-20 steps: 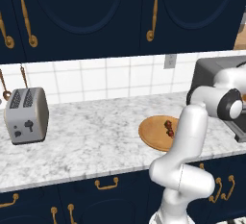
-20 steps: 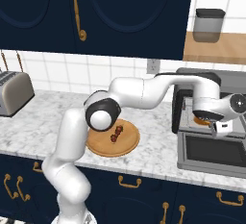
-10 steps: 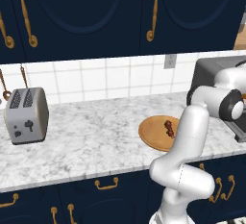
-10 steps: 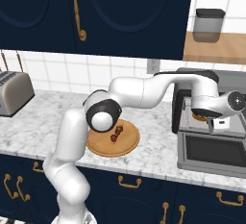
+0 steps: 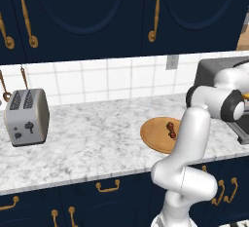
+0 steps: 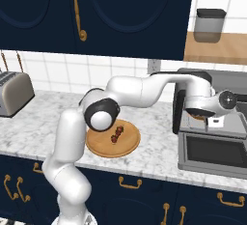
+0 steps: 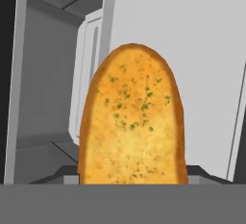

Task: Pick up the kebab skewer and baguette bread, and place them inside the toaster oven. Close the toaster oven door and start by setting the timer.

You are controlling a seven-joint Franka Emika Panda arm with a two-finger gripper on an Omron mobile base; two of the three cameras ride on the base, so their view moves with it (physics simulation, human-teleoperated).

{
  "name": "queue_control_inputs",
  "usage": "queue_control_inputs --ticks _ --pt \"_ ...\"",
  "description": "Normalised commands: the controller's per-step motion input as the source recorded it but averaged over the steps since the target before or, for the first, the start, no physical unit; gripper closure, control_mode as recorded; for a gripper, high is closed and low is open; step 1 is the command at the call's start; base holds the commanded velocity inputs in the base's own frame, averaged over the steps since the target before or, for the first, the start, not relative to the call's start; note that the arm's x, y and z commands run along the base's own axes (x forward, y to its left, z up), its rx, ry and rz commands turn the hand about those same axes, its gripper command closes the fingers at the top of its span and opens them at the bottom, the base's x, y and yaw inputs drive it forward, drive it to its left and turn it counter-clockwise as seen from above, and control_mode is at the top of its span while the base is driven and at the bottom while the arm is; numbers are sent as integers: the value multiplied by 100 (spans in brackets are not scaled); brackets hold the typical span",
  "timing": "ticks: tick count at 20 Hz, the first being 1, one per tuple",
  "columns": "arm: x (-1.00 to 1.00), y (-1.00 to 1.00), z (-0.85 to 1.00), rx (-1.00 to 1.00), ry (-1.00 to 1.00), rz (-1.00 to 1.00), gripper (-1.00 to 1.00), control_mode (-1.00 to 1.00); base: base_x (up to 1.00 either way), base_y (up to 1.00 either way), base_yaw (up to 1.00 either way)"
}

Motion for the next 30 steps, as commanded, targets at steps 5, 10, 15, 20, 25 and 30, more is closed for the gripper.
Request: queue_control_inputs --ticks 5,10,15,20,25,30 --pt "21 0 -12 0 -3 -1 100 -100 0 0 0" --pt "23 0 -16 0 -5 0 100 -100 0 0 0" --pt "9 0 -5 0 -1 0 -100 -100 0 0 0" --pt "0 0 0 0 0 0 -100 -100 0 0 0" --pt "0 0 0 0 0 0 -100 -100 0 0 0" --pt "-23 0 17 0 0 0 -100 -100 0 0 0"
